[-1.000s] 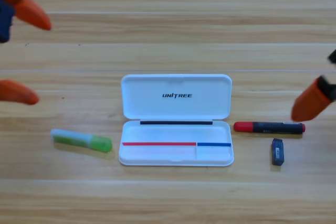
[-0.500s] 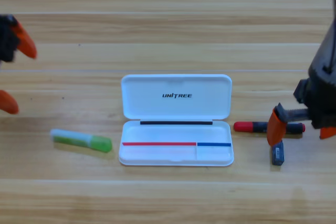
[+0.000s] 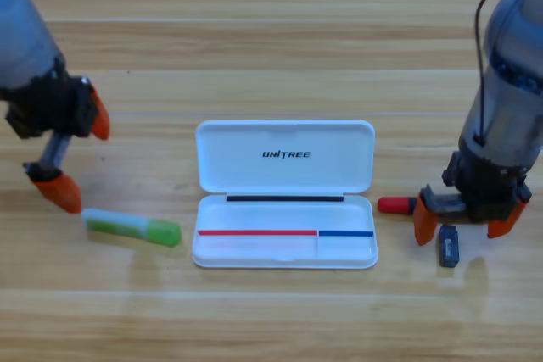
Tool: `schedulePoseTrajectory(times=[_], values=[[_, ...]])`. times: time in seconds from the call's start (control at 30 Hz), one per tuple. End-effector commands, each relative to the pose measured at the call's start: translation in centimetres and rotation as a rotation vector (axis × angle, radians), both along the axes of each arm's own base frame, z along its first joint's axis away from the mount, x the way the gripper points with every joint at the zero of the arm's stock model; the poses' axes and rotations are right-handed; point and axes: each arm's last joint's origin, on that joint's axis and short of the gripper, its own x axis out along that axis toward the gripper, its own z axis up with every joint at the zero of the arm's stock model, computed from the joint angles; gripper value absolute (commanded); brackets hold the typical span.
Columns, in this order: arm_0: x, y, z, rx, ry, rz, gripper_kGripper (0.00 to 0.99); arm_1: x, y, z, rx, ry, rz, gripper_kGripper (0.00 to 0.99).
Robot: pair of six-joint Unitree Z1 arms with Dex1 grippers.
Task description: Clean up eraser and pencils
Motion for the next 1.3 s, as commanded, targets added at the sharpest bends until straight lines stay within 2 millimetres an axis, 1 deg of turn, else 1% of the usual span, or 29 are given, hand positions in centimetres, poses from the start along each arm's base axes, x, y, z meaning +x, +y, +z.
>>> schedulePoseTrajectory(times=[0.03,0.17,0.2,0.27,0.4,0.47,0.57,0.6,0.67,0.83,0.93,1.03,1.07,1.17,1.23,1.3], values=[[0.8,0.0,-3.5,0.027,0.069,0.016,0.986,1.5,0.0,-3.5,-0.063,0.034,-0.039,0.813],[0.6,-0.4,-4.7,0.025,0.086,0.014,0.99,1.6,0.1,-4.4,-0.077,0.053,-0.054,0.808],[0.5,-0.4,-5.0,0.023,0.089,0.013,0.99,1.6,0.1,-4.6,-0.081,0.057,-0.056,0.795],[0.4,-0.6,-5.4,0.019,0.088,0.013,0.99,1.7,0.2,-4.9,-0.081,0.066,-0.051,0.663],[0.1,-0.9,-6.3,0.014,0.089,0.017,0.99,1.6,0.3,-5.1,-0.07,0.084,-0.045,0.468],[-0.1,-1.2,-6.6,0.01,0.086,0.015,0.989,1.5,0.4,-5.0,-0.051,0.098,-0.039,0.316],[-0.2,-1.5,-7.0,0.008,0.085,0.012,0.989,1.2,0.3,-4.4,-0.02,0.113,-0.026,0.035],[-0.2,-1.7,-7.1,0.006,0.084,0.011,0.989,1.0,0.3,-3.8,-0.01,0.109,0.008,0.0],[-0.3,-1.9,-7.1,0.002,0.085,0.009,0.989,0.5,0.5,-2.2,-0.002,0.098,0.09,0.0],[-0.5,-2.2,-7.4,-0.007,0.093,0.01,0.989,-1.1,1.7,2.9,0.037,0.032,0.469,0.0],[-0.7,-2.2,-7.7,-0.012,0.097,0.009,0.989,-1.6,2.5,4.6,0.05,0.005,0.689,0.0],[-0.9,-2.2,-8.2,-0.017,0.092,0.008,0.989,-2.1,3.3,5.0,0.088,-0.006,0.952,0.0],[-1.0,-2.3,-8.5,-0.017,0.092,0.007,0.989,-1.9,3.6,5.0,0.087,-0.021,1.031,0.0],[-1.1,-2.3,-9.0,-0.018,0.089,0.007,0.989,-1.1,4.8,4.4,-0.006,-0.054,1.194,0.0],[-1.1,-2.3,-9.3,-0.017,0.087,0.007,0.989,-1.0,5.7,4.0,-0.035,-0.037,1.323,0.0],[-1.0,-2.3,-9.7,-0.015,0.091,0.007,0.989,-0.7,6.6,3.5,-0.042,-0.035,1.377,0.0]])
